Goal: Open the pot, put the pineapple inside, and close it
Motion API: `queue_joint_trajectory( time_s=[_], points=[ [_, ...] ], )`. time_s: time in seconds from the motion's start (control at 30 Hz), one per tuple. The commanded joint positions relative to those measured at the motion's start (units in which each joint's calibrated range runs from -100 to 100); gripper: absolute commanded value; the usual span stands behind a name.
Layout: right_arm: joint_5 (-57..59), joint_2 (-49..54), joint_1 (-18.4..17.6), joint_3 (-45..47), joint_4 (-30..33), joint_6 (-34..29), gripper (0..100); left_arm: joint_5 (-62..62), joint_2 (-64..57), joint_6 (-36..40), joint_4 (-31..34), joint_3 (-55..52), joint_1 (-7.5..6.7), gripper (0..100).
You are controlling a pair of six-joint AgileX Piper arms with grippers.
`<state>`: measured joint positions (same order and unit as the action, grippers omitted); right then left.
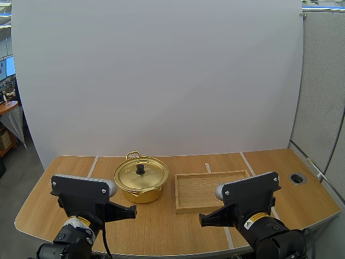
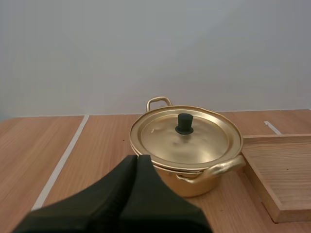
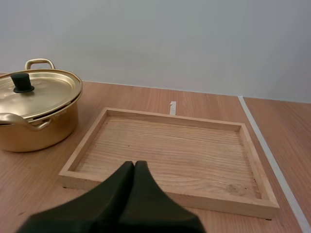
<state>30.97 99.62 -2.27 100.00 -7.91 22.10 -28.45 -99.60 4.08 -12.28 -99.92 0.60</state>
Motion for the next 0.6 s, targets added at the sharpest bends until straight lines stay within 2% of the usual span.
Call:
queue_joint_trajectory(
  time_s=[0.0,0.57],
  points=[
    [0.5,0.4,0.2,0.0,0.7,0.5,0,-1.3,-0.4,3.2,1.9,-0.1,-0.21,0],
    [0.7,0.4,0.2,0.0,0.9,0.3,0,-2.6,-0.4,3.2,2.3,-0.1,-0.21,0]
  ],
)
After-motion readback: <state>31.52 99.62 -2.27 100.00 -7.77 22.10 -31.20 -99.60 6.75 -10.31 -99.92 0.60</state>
